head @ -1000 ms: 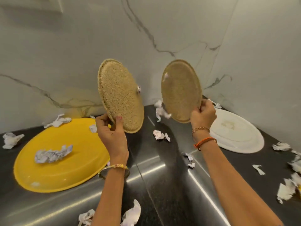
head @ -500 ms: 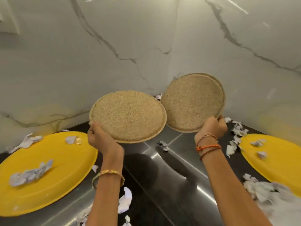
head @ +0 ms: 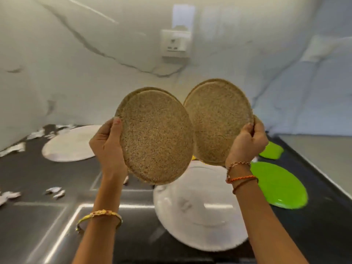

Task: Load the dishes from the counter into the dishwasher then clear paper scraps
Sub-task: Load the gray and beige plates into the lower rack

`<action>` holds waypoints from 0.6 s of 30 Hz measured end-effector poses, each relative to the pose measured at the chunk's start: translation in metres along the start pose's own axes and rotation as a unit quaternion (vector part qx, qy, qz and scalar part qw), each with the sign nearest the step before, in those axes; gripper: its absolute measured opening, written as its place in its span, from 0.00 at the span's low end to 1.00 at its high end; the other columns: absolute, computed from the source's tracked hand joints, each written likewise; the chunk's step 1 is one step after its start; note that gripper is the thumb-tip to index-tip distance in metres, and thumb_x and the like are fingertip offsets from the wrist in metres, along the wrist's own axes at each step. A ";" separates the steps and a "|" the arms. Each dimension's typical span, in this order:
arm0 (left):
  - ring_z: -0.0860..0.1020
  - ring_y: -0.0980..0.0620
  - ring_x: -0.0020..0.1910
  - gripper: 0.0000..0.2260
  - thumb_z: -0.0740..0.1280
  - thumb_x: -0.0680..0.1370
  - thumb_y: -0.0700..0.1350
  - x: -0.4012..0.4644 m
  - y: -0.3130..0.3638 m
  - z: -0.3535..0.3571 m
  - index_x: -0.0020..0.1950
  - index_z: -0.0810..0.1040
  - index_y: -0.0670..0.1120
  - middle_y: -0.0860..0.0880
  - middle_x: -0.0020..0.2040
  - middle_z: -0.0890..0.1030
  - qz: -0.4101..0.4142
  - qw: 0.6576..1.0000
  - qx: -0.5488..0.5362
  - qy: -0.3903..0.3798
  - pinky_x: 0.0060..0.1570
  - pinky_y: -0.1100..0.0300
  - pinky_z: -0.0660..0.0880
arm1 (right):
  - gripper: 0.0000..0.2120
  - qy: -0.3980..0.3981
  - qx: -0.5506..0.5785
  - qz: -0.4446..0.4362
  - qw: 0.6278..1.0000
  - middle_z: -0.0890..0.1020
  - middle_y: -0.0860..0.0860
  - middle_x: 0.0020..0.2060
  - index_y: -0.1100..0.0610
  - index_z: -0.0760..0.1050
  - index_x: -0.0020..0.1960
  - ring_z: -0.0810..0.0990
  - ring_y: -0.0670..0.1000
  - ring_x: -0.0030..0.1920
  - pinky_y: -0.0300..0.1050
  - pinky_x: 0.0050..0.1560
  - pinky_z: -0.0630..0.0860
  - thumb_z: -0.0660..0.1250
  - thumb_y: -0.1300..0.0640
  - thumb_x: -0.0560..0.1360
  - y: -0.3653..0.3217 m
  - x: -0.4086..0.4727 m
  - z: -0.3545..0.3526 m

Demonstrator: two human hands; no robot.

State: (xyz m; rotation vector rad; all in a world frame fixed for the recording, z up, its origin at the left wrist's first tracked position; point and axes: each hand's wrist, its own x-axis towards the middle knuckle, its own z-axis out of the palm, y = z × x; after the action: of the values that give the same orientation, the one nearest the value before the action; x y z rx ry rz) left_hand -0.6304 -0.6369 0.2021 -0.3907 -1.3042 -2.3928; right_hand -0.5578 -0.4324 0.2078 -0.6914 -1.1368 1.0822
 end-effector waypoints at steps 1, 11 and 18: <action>0.78 0.63 0.31 0.13 0.63 0.78 0.39 -0.012 -0.003 0.019 0.37 0.82 0.50 0.59 0.28 0.80 -0.013 1.000 -0.010 -0.022 0.35 0.67 0.77 | 0.15 0.018 -0.007 -0.011 1.000 0.80 0.60 0.55 0.65 0.75 0.60 0.73 0.48 0.51 0.18 0.44 0.62 0.59 0.69 0.75 -0.004 0.017 -0.020; 0.74 0.66 0.29 0.20 0.62 0.78 0.38 -0.222 -0.020 0.215 0.30 0.83 0.56 0.61 0.27 0.78 -0.098 0.934 -0.092 -0.330 0.32 0.70 0.72 | 0.13 0.162 -0.201 -0.136 0.957 0.77 0.45 0.44 0.58 0.79 0.57 0.74 0.42 0.46 0.23 0.42 0.66 0.61 0.64 0.75 -0.070 0.180 -0.312; 0.76 0.61 0.36 0.15 0.65 0.76 0.41 -0.389 -0.015 0.325 0.38 0.83 0.60 0.61 0.32 0.81 -0.121 0.829 -0.116 -0.533 0.40 0.66 0.72 | 0.13 0.281 -0.383 -0.115 0.873 0.83 0.49 0.48 0.49 0.79 0.57 0.75 0.44 0.45 0.34 0.43 0.67 0.61 0.59 0.76 -0.111 0.228 -0.488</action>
State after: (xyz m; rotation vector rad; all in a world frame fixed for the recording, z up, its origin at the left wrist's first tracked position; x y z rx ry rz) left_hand -0.2735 -0.2771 0.2009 -1.9517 -1.4795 -2.5833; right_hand -0.0509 -0.2212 0.2367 -1.3459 -1.0709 0.1443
